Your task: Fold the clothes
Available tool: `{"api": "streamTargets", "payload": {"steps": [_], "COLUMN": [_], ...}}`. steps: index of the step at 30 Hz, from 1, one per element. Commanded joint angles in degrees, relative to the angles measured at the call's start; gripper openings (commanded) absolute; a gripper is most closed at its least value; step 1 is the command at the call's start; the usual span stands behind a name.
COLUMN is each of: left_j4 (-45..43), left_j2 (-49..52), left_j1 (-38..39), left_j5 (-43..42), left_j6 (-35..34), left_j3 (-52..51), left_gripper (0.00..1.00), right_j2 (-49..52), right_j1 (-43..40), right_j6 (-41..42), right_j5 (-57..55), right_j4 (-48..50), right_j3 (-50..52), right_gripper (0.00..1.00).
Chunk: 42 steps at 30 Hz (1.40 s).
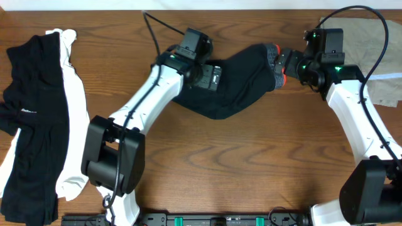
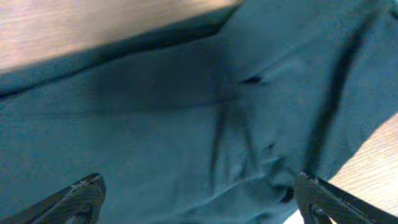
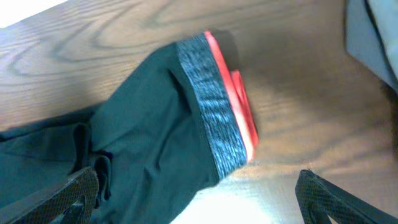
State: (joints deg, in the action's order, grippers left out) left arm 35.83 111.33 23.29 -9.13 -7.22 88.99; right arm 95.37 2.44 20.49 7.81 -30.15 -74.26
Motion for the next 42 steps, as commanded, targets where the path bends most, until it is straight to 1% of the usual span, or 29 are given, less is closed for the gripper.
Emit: {"api": "streamTargets", "payload": {"steps": [1, 4, 7, 10, 13, 16, 19, 21, 22, 23, 27, 35, 40, 42], "left_j4": [3.87, 10.40, 15.28, 17.92, 19.50, 19.87, 19.85, 19.82, 19.82, 19.85, 19.89, 20.70, 20.76, 20.76], "left_j2": [-1.42, -2.16, -2.58, -2.60, -2.58, -2.58, -2.58, -2.58, -2.58, -2.56, -2.56, -2.29, -2.29, -2.27], "left_j1": [-5.07, -9.05, -12.22, -14.45, -15.82, -16.26, -16.26, -16.26, -16.26, -16.26, -16.26, -16.26, -16.26, -16.26], "left_j5": [-2.51, -2.43, -2.40, -2.29, -1.81, -1.73, -0.72, 0.22, 0.81, 1.29, 3.41, 3.89, 4.74, 4.74], "left_j6": [-2.97, -2.91, -2.69, -2.49, -2.08, -1.40, -1.40, -1.38, -1.40, -1.38, -1.38, -1.33, -1.18, -1.18], "left_j3": [4.85, 8.35, 10.01, 10.03, 9.88, 9.86, 9.81, 9.75, 9.75, 9.75, 9.57, 8.98, 8.39, 8.31], "left_gripper": [0.98, 0.98, 0.98, 0.98, 0.98, 0.98, 0.98, 0.98, 0.98, 0.98, 0.98, 0.98, 0.98, 0.98], "right_j2": [2.80, 6.58, 12.44, 18.08, 23.93, 26.93, 28.85, 30.14, 30.88, 31.34, 33.83, 38.47, 40.19, 40.41], "right_j1": [-2.27, -4.09, -5.16, -5.31, -5.25, -4.79, -4.00, -3.23, -2.67, -2.25, 0.24, 2.25, 2.40, 2.43], "right_j6": [-4.55, -7.78, -12.57, -15.56, -16.35, -16.31, -16.31, -16.35, -16.35, -16.50, -17.03, -8.74, -7.58, -7.19], "right_j5": [3.89, 4.44, 4.42, 4.09, 4.02, 4.52, 4.68, 4.68, 4.76, 4.68, 1.77, -9.81, -10.84, -10.80], "right_j4": [-1.03, -6.23, -12.57, -16.28, -18.36, -18.45, -18.75, -18.97, -18.97, -18.95, -18.67, -18.38, -17.62, -17.62], "right_j3": [-2.75, -8.87, -17.25, -23.96, -29.53, -30.86, -30.86, -30.86, -30.84, -30.84, -30.84, -30.84, -30.73, -30.71], "right_gripper": [0.99, 0.99, 0.99, 0.99, 0.99, 0.99, 0.95, 0.87, 0.80, 0.77, 0.70, 0.64, 0.63, 0.58]}}
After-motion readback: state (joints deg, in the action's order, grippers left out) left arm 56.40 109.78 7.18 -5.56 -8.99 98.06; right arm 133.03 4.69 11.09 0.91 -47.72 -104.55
